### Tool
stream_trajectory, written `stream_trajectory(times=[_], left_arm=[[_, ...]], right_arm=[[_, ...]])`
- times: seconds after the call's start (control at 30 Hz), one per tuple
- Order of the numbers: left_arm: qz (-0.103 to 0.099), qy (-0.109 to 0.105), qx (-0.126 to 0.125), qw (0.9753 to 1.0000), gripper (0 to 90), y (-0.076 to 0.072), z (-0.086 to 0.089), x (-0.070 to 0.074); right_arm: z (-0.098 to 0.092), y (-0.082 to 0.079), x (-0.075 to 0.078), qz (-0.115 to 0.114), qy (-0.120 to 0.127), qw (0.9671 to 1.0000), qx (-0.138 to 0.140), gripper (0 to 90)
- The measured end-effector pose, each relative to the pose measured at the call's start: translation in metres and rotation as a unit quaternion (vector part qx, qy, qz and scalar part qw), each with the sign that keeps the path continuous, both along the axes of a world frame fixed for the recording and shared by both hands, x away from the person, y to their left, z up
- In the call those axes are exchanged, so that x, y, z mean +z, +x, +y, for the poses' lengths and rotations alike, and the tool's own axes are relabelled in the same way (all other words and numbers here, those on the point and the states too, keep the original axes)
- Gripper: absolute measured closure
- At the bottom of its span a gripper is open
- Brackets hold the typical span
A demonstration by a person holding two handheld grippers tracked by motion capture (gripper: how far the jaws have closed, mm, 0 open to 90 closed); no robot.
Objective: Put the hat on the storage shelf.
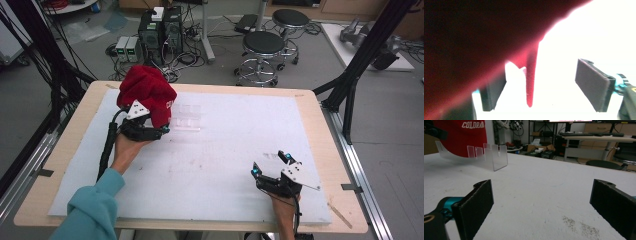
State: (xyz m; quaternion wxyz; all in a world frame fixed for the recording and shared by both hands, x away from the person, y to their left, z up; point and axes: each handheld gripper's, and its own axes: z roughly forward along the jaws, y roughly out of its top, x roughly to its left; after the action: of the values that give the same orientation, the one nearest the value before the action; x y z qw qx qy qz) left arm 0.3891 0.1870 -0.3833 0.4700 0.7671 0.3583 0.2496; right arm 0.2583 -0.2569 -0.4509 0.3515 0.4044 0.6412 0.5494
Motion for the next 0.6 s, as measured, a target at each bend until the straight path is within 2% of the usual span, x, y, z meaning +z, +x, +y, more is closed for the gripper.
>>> stream_trajectory(times=[0.1,0.2,0.4,0.5,0.53,0.6], left_arm=[[-0.002,-0.014,-0.016,0.9998,17.5,-0.007,0.003,-0.001],[-0.001,-0.017,-0.024,0.9996,14.9,-0.014,0.008,-0.003],[-0.017,-0.027,-0.038,0.9988,13.2,-0.034,0.025,-0.003],[-0.026,-0.037,-0.043,0.998,13.2,-0.052,0.043,-0.003],[-0.026,-0.037,-0.043,0.998,13.3,-0.052,0.043,-0.003],[-0.034,-0.045,-0.045,0.9974,13.2,-0.068,0.059,-0.006]], right_arm=[[0.0,0.0,0.0,0.001,0.001,1.0,0.0,3.9],[-0.001,0.0,0.0,0.005,0.007,1.0,0.0,3.9],[-0.001,0.001,0.0,0.006,0.006,1.0,0.001,3.9],[0.0,0.0,0.0,0.005,0.005,1.0,-0.001,3.8],[0.0,0.0,0.0,0.003,0.004,1.0,-0.001,3.8],[0.0,0.0,0.0,0.003,0.002,1.0,-0.001,3.8]])
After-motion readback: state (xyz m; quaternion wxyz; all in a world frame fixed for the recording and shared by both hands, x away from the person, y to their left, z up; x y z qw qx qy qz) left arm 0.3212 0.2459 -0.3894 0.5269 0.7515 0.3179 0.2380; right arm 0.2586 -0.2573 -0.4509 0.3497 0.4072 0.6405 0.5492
